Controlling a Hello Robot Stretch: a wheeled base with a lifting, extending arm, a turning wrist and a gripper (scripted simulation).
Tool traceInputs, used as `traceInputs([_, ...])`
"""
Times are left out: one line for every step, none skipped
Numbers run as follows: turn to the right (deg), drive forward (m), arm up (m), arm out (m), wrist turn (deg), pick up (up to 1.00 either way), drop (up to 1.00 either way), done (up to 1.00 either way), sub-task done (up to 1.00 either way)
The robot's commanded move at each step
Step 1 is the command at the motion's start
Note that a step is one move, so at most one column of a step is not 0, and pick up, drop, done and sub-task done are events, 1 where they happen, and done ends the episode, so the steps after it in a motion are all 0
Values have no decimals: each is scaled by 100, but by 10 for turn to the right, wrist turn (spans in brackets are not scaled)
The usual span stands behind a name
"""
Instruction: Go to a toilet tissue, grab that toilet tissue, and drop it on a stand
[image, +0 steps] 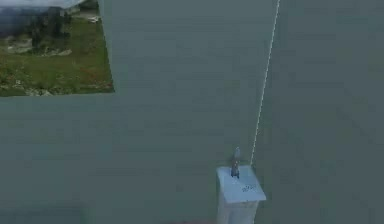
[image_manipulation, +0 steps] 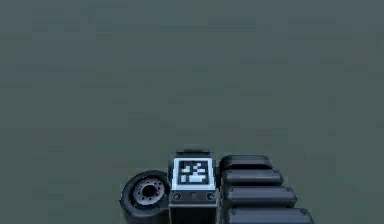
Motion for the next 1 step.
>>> traceInputs([0, 70, 0, 0, 0, 0, 0, 0, 0])
